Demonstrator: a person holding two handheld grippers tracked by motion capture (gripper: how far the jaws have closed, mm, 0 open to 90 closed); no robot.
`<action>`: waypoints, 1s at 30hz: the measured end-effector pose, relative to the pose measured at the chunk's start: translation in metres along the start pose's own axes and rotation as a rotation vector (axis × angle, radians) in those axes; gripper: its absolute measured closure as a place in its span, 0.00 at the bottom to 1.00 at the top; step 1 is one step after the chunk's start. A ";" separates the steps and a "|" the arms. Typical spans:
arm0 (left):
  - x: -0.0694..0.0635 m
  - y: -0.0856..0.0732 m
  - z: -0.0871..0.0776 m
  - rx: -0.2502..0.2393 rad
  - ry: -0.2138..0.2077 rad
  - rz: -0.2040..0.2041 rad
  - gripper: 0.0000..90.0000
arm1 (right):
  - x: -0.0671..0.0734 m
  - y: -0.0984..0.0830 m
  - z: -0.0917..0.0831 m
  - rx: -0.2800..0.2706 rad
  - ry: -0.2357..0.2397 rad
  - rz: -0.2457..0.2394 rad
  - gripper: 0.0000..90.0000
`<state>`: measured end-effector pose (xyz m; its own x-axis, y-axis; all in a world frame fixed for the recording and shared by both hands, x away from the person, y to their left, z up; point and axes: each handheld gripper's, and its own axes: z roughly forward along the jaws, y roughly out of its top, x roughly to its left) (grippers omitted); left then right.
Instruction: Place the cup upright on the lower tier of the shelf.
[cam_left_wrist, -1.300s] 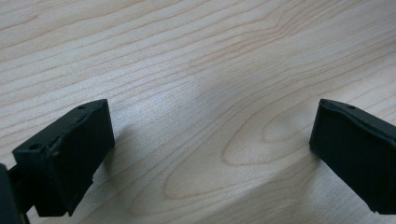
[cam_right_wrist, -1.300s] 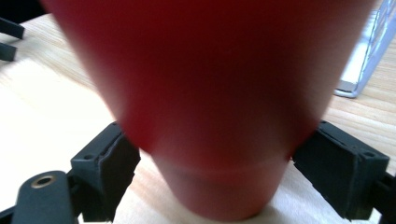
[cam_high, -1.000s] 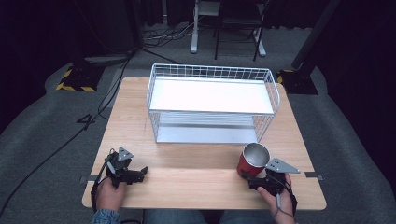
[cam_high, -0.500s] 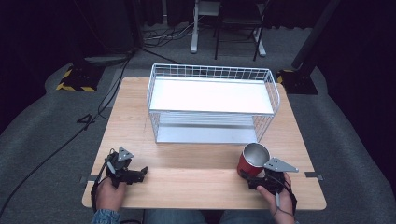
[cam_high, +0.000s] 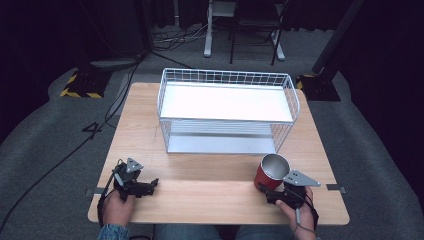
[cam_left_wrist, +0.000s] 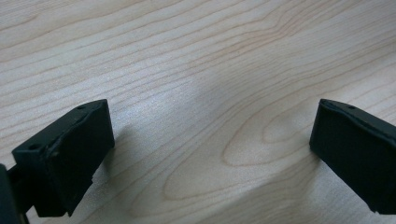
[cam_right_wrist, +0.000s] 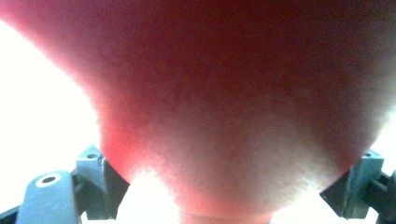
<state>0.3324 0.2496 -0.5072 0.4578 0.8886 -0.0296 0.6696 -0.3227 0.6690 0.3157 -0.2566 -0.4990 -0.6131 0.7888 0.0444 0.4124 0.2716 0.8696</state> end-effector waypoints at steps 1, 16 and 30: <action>0.000 0.000 0.000 0.000 0.000 0.000 0.00 | 0.000 0.000 0.000 0.000 0.000 0.000 0.19; 0.000 0.000 0.000 0.001 0.000 0.001 0.00 | 0.002 0.013 -0.001 -0.034 0.036 -0.003 0.19; 0.000 0.000 0.000 0.001 0.000 0.001 0.00 | 0.011 0.044 0.016 -0.033 0.079 -0.055 0.19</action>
<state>0.3324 0.2497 -0.5072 0.4583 0.8883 -0.0290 0.6696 -0.3236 0.6685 0.3380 -0.2269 -0.4677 -0.6861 0.7267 0.0340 0.3549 0.2935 0.8876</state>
